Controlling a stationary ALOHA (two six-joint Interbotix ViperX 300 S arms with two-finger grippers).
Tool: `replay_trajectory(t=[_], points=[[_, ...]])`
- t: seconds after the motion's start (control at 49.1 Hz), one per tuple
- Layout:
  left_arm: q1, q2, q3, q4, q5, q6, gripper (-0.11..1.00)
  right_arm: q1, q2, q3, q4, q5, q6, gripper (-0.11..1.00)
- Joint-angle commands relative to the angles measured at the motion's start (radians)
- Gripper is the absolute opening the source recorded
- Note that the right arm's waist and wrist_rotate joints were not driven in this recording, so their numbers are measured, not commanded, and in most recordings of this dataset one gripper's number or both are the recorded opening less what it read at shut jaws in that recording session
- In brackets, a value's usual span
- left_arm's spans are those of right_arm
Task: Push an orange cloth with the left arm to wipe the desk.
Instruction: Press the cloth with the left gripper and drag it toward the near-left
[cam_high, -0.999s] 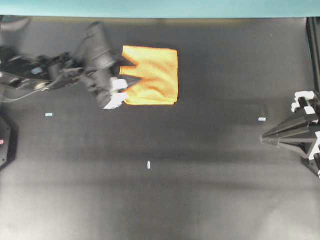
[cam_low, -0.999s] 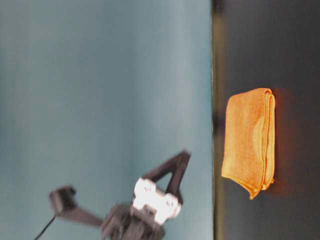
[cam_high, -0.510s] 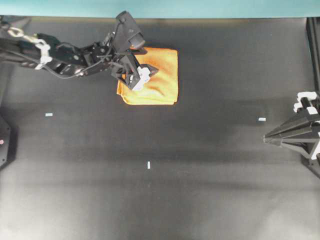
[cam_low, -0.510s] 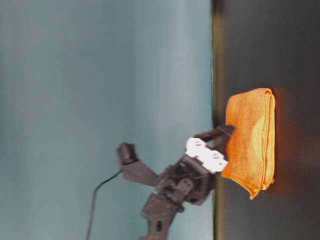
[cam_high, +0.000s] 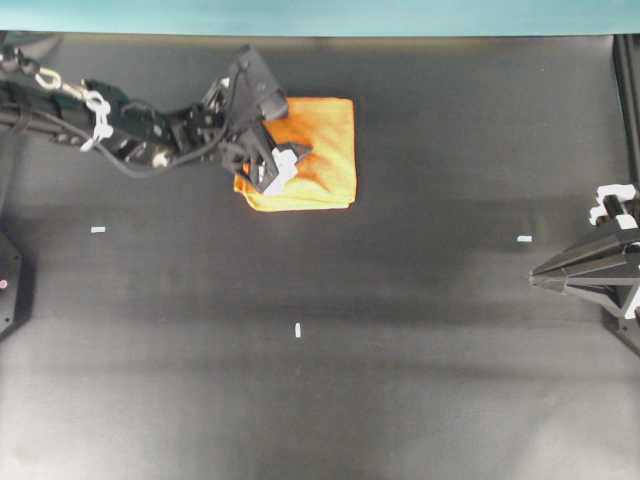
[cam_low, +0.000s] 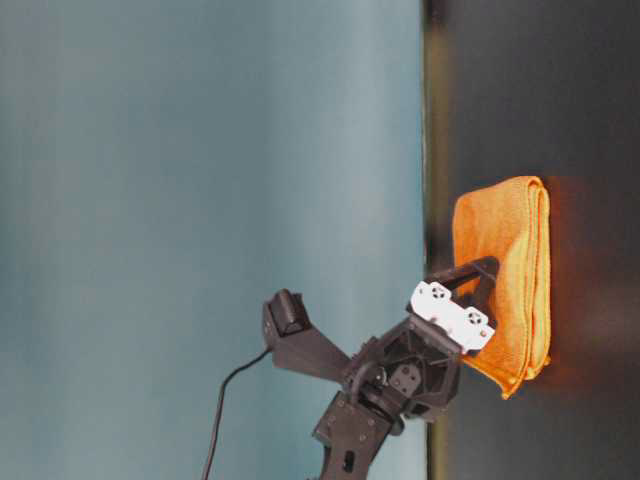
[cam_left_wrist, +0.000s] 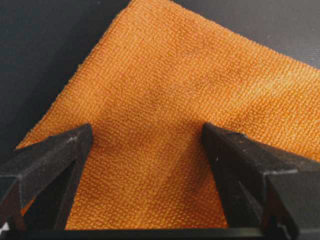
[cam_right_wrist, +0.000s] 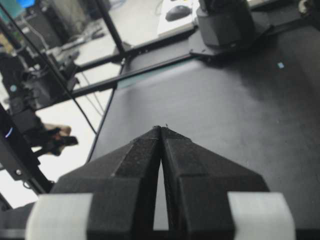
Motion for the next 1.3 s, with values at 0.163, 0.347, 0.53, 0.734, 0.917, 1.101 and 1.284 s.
replay_trajectory(t=[0.163, 0.347, 0.53, 0.734, 0.917, 1.101, 1.284], points=[[-0.097, -0.063, 0.067, 0.005, -0.003, 0.006, 0.86, 0.000, -0.012, -0.002, 0.002, 0.018, 0.000, 0.00], [-0.186, -0.115, 0.137, 0.005, -0.003, 0.005, 0.86, 0.000, -0.025, -0.002, 0.002, 0.023, 0.000, 0.00], [-0.290, -0.161, 0.219, 0.005, -0.009, -0.009, 0.86, 0.000, -0.029, -0.002, 0.002, 0.029, -0.002, 0.00], [-0.437, -0.176, 0.272, 0.005, -0.012, -0.015, 0.86, -0.002, -0.031, 0.000, 0.002, 0.031, 0.000, 0.00], [-0.591, -0.193, 0.285, 0.005, -0.008, -0.017, 0.86, 0.000, -0.034, -0.002, 0.000, 0.031, 0.000, 0.00], [-0.712, -0.210, 0.287, 0.005, -0.006, -0.041, 0.86, 0.000, -0.034, -0.002, 0.002, 0.031, 0.000, 0.00], [-0.792, -0.209, 0.287, 0.005, -0.005, -0.115, 0.86, -0.002, -0.034, 0.000, 0.002, 0.031, -0.002, 0.00]])
